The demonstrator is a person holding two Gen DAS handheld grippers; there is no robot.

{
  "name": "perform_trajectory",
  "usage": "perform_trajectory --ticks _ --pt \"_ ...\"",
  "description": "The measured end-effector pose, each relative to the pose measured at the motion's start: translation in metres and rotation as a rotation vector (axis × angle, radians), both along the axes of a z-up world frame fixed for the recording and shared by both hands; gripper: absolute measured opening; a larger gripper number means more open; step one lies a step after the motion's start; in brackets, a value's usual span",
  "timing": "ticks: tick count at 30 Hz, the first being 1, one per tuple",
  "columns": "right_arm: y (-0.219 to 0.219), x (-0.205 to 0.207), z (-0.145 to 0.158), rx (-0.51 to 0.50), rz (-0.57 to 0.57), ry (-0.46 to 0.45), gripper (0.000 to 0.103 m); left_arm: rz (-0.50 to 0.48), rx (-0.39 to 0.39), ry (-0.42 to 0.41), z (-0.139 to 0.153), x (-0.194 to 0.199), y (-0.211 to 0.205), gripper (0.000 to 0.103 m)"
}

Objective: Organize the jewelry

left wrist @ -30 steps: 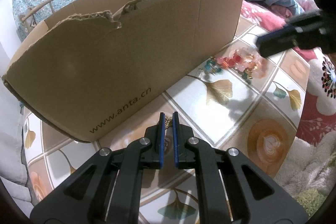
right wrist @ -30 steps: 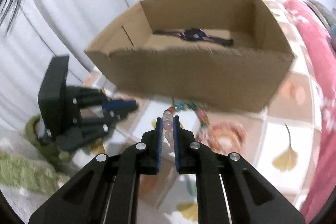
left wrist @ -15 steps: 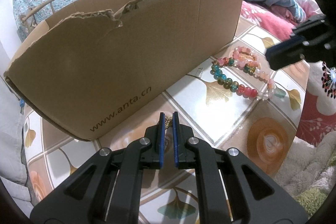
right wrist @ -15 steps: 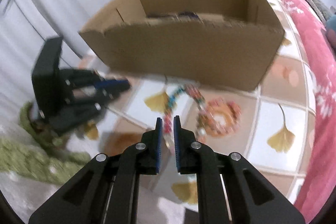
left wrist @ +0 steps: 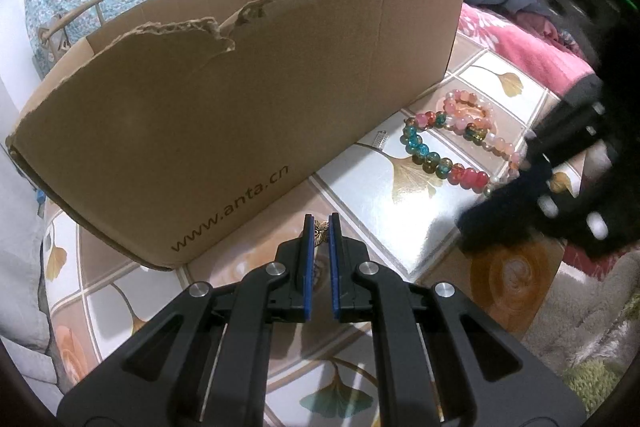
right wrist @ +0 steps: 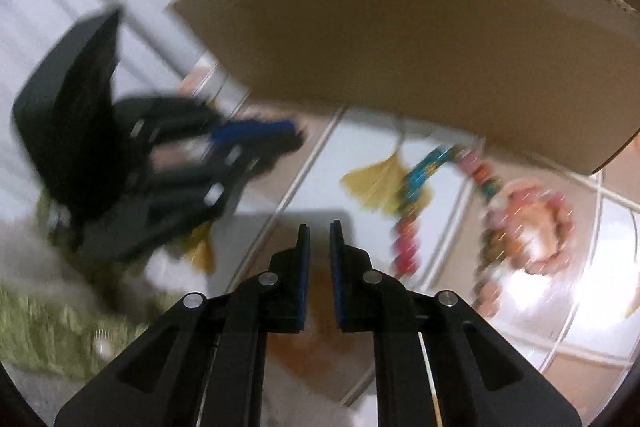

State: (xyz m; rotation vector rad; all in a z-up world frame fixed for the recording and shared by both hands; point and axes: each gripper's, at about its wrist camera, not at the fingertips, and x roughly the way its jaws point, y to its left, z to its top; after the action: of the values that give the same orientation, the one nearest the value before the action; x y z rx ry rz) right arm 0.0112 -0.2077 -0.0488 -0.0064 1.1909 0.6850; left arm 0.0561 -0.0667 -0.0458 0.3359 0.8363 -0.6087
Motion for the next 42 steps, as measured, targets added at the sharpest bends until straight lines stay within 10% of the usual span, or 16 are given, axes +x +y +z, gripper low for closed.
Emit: perform_trajectory --ticks 5,8,11,13,15,28,42 --pt "-0.018 0.006 0.014 -0.003 -0.112 -0.050 0.012 0.000 -0.001 -0.002 -0.001 0.000 0.000 0.006" --pt "-0.026 0.019 0.016 -0.024 -0.188 -0.086 0.035 -0.002 0.003 -0.004 0.000 0.001 -0.001 0.006" --pt "-0.015 0.021 0.010 -0.122 -0.171 -0.120 0.037 0.002 0.001 -0.004 -0.001 0.001 0.000 0.006" --pt "-0.007 0.020 0.000 -0.177 -0.148 -0.112 0.035 0.003 -0.002 -0.002 -0.001 0.001 0.000 0.006" --pt "-0.004 0.014 -0.002 -0.199 -0.133 -0.147 0.010 0.002 -0.002 -0.002 0.000 0.001 0.001 0.006" --pt "-0.050 -0.030 0.022 -0.240 -0.129 -0.166 0.010 -0.002 -0.015 -0.005 -0.001 0.000 0.006 0.006" --pt "-0.106 0.000 0.082 0.302 -0.311 -0.156 0.010 -0.001 -0.015 -0.005 -0.001 -0.002 0.010 0.006"
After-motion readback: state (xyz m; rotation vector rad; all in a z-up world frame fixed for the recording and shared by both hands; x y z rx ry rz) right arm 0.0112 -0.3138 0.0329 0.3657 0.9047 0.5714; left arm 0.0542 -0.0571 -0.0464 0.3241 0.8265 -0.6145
